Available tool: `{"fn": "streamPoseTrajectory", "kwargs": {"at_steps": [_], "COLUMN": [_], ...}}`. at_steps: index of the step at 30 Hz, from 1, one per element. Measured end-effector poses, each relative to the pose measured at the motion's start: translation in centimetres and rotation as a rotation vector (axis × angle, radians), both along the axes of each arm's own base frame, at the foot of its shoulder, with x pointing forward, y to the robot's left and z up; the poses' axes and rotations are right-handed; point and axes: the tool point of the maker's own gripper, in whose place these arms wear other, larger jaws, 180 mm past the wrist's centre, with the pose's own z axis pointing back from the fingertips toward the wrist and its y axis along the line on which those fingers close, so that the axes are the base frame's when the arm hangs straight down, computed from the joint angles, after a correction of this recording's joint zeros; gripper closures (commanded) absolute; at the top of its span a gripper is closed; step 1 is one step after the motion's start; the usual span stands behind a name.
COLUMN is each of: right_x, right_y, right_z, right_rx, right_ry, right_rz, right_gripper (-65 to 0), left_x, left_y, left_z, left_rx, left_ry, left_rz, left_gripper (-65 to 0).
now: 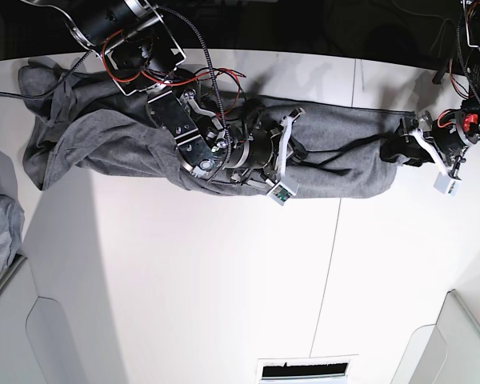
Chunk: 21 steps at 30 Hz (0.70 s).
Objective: Layout the t-shirt on the table in an organized manner, then fold the t-shirt properly
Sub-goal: 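Regrasp the shirt's end with the left gripper beside the right gripper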
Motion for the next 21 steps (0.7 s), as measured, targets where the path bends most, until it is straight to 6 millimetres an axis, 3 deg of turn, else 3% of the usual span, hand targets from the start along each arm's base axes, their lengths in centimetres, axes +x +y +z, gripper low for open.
{"fn": "streamPoseTrajectory", "kwargs": {"at_steps": [3, 16, 21], "right_x": [0.0, 0.0, 0.0], "right_y": [0.0, 0.0, 0.0], "right_z": [0.0, 0.0, 0.0], "right_rx": [-0.001, -0.002, -0.003], "right_ry": [0.001, 0.002, 0.002], "right_rz": [0.001, 0.001, 0.002], "right_gripper": [0.0, 0.0, 0.0], "left_x": [0.2, 0.2, -0.8], "left_y": [0.9, 1.3, -1.0], "left_z": [-0.2, -0.3, -0.6], "left_rx": [0.058, 0.077, 0.012], "left_ry": [0.016, 0.020, 0.033], "left_rz": [0.008, 0.027, -0.063], "left_gripper": [-46.9, -46.8, -46.8]}}
